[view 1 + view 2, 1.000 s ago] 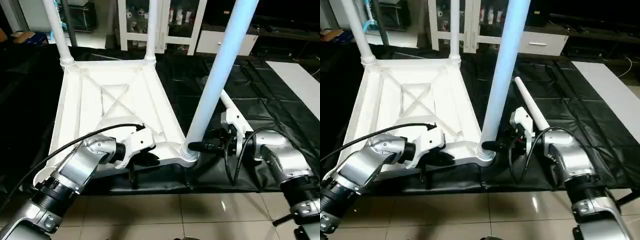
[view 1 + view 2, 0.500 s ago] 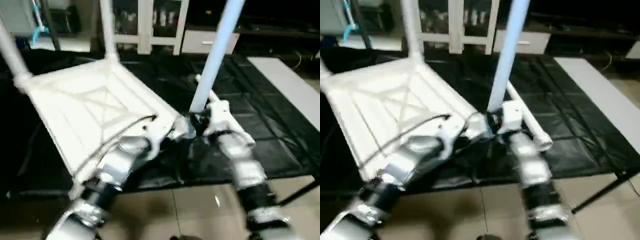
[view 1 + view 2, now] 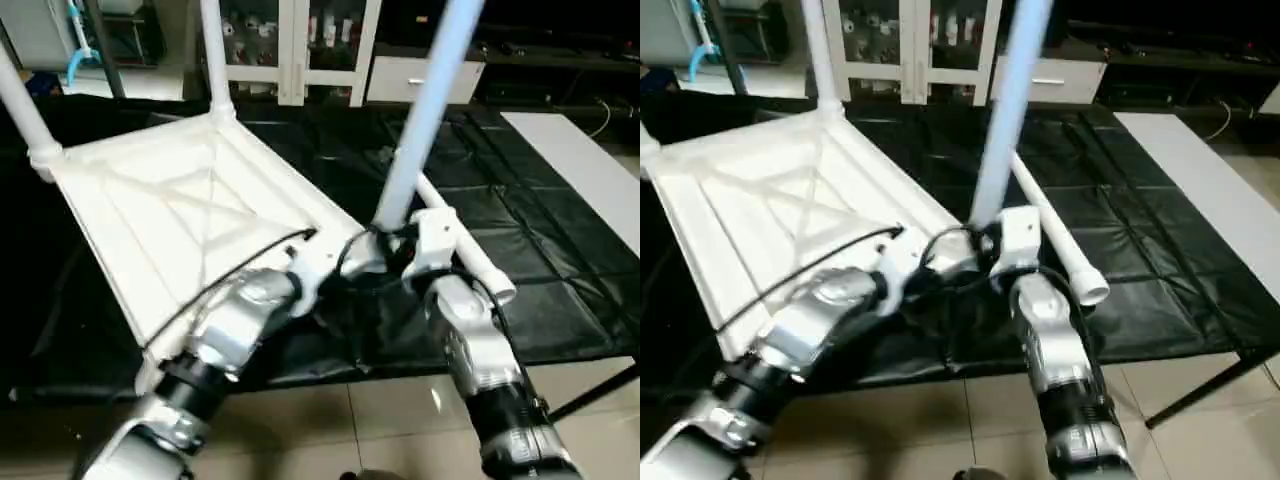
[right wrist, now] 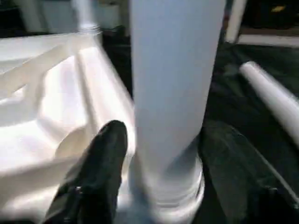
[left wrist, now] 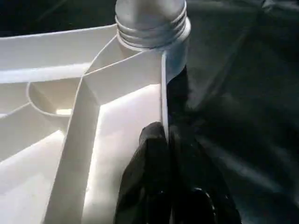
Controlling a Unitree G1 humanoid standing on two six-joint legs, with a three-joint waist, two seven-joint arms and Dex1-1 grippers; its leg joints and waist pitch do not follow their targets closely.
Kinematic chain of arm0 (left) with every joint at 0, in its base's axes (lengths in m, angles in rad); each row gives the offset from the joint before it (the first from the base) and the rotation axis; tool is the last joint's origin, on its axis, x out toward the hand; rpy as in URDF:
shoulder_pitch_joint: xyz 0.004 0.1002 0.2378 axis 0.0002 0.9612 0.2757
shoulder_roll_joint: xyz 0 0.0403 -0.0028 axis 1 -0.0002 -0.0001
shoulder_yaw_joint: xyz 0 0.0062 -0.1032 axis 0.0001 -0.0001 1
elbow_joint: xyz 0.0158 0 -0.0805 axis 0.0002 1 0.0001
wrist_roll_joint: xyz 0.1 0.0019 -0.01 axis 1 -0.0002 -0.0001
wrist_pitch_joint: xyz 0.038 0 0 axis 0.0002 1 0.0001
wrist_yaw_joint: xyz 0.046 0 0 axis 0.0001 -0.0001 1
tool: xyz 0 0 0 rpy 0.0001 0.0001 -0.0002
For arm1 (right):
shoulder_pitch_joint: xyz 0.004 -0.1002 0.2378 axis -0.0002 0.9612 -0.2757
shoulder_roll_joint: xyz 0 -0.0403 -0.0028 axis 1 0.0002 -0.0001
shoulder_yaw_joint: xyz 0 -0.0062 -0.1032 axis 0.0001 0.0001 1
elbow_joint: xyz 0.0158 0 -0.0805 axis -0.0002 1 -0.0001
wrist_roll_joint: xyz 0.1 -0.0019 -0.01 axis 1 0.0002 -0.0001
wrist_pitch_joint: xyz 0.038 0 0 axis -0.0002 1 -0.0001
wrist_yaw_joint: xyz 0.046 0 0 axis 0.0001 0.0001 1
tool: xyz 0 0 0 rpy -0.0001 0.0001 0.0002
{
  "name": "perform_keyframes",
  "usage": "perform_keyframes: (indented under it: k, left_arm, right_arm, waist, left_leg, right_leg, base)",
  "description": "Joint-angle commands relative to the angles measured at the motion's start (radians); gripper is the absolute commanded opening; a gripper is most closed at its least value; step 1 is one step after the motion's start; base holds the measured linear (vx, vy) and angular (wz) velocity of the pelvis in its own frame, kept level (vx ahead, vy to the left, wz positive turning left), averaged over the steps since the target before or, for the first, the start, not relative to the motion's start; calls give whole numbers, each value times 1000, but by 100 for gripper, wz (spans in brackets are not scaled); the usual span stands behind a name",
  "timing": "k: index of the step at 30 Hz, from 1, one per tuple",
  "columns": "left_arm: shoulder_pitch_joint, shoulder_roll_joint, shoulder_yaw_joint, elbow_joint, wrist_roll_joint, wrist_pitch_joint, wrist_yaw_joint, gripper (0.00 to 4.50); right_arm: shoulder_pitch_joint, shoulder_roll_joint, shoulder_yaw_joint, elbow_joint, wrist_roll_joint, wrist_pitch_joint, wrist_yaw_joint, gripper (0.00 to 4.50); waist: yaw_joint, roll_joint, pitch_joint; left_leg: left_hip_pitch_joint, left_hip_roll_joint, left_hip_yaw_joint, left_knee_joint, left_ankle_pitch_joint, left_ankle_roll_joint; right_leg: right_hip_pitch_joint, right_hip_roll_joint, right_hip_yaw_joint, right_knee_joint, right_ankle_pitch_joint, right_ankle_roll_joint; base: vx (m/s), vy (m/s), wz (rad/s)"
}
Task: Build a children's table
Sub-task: Rotate leg to tighten
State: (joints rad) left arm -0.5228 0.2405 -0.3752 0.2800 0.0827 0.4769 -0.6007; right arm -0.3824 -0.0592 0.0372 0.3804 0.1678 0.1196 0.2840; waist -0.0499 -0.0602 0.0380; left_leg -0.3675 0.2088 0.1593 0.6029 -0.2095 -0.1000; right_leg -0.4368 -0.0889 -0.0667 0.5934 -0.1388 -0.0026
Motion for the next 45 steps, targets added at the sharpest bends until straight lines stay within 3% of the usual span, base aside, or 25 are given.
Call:
perform_keyframes:
  k: [1,2,3,4,6,8,10,14,17,21,27,32,35,38,39,41,42,43,44,45]
  left_arm:
    - [50,38,-53,-37,-15,-22,-110,0]
    - [63,53,-56,-53,-27,-27,-139,0]
    - [73,69,-61,-66,-38,-45,-171,0]
    - [82,83,-65,-79,-52,-65,-207,0]
    - [105,119,-67,-129,-101,-80,-300,0]
    - [118,164,-76,-181,-143,-64,-387,0]
    - [118,174,-79,-189,-148,-63,-403,0]
    - [116,192,-92,-196,-151,-65,-445,0]
    - [115,200,-95,-198,-146,-74,-458,0]
    - [115,204,-91,-201,-149,-74,-465,0]
    - [123,218,-88,-218,-154,-62,-484,0]
    - [124,217,-93,-214,-149,-60,-480,0]
    - [120,201,-88,-209,-143,-23,-447,0]
    - [92,141,-56,-173,-113,64,-321,0]
    - [78,104,-31,-150,-99,94,-249,0]
    - [42,7,52,-90,-85,181,-66,0]
    - [16,-53,107,-52,-77,217,51,0]
    - [3,-77,127,-34,-70,222,102,0]
    - [3,-77,127,-34,-70,222,102,0]
    - [-14,-95,130,-3,-56,185,146,0]
  right_arm:
    - [14,-52,16,-61,40,77,101,297]
    - [20,-94,36,-65,37,68,170,297]
    - [24,-135,53,-69,38,66,238,313]
    - [26,-166,63,-69,38,62,286,313]
    - [25,-232,59,-65,82,56,432,313]
    - [13,-309,45,-63,145,73,622,313]
    - [7,-327,42,-62,162,85,668,313]
    - [-18,-366,48,-65,205,118,788,313]
    - [-49,-387,59,-38,210,125,846,313]
    - [-81,-412,82,-1,201,139,911,277]
    - [-101,-450,115,41,172,142,1005,233]
    - [-100,-445,116,48,159,138,998,206]
    - [-98,-409,116,77,114,101,886,202]
    - [-102,-330,86,133,42,76,620,197]
    - [-103,-295,61,152,21,87,490,195]
    - [-100,-207,-27,186,-34,108,113,188]
    - [-82,-141,-102,187,-59,87,-135,187]
    - [-68,-110,-136,178,-71,66,-240,186]
    - [-68,-110,-136,178,-71,66,-240,186]
    - [-46,-47,-168,158,-91,13,-370,186]
  waist:
    - [12,14,-61]
    - [11,16,-62]
    - [14,16,-61]
    - [14,15,-60]
    - [23,13,-60]
    - [35,16,-60]
    - [43,16,-58]
    - [54,13,-57]
    - [57,5,-58]
    - [57,3,-60]
    - [60,1,-64]
    - [60,1,-63]
    - [58,2,-60]
    - [45,1,-50]
    - [43,-4,-49]
    - [25,-3,-45]
    - [17,-5,-56]
    - [17,-2,-54]
    - [14,-1,-61]
    - [9,3,-56]
  left_leg:
    - [-12,10,5,-81,-219,50]
    - [-10,11,6,-80,-214,52]
    - [-4,13,11,-75,-213,59]
    - [-5,14,13,-76,-211,61]
    - [-4,16,15,-75,-209,70]
    - [7,19,21,-73,-205,81]
    - [12,19,26,-72,-194,92]
    - [9,19,24,-74,-194,80]
    - [7,18,25,-72,-189,69]
    - [3,17,22,-71,-181,61]
    - [2,17,23,-65,-109,85]
    - [3,18,24,-64,-120,89]
    - [1,17,23,-67,-148,76]
    - [1,14,21,-73,-244,19]
    - [2,12,18,-74,-258,9]
    - [2,3,12,-73,-294,-37]
    - [-5,1,1,-71,-311,-47]
    - [-6,-3,2,-72,-304,-47]
    - [-4,-1,-3,-72,-310,-44]
    - [-4,-2,-2,-76,-335,-26]
  right_leg:
    - [74,-29,31,-65,-257,-163]
    - [71,-30,32,-64,-244,-173]
    - [66,-27,32,-62,-212,-206]
    - [65,-27,33,-62,-210,-212]
    - [68,-29,34,-59,-209,-220]
    - [61,-29,36,-56,-189,-237]
    - [59,-25,38,-53,-156,-255]
    - [64,-29,38,-53,-196,-244]
    - [65,-31,39,-55,-228,-229]
    - [66,-32,38,-57,-276,-207]
    - [69,-30,37,-44,-175,-239]
    - [68,-31,37,-45,-185,-245]
    - [67,-31,37,-50,-226,-233]
    - [58,-30,36,-68,-411,-168]
    - [57,-30,33,-73,-452,-150]
    - [48,-29,28,-89,-578,-86]
    - [60,-32,18,-89,-619,-49]
    - [56,-32,16,-95,-620,-35]
    - [55,-33,10,-98,-592,-25]
    - [51,-29,8,-108,-565,-26]
  base:
    - [0,0,0]
    - [0,0,0]
    - [0,0,0]
    - [0,0,0]
    - [0,0,0]
    - [0,0,0]
    - [0,0,0]
    - [0,0,0]
    - [0,0,0]
    - [0,0,0]
    - [0,0,0]
    - [0,0,0]
    - [0,0,0]
    - [0,0,0]
    - [-61,-1,-5]
    - [-70,4,-7]
    - [-70,19,-15]
    - [-70,19,-15]
    - [0,0,0]
    - [0,0,0]
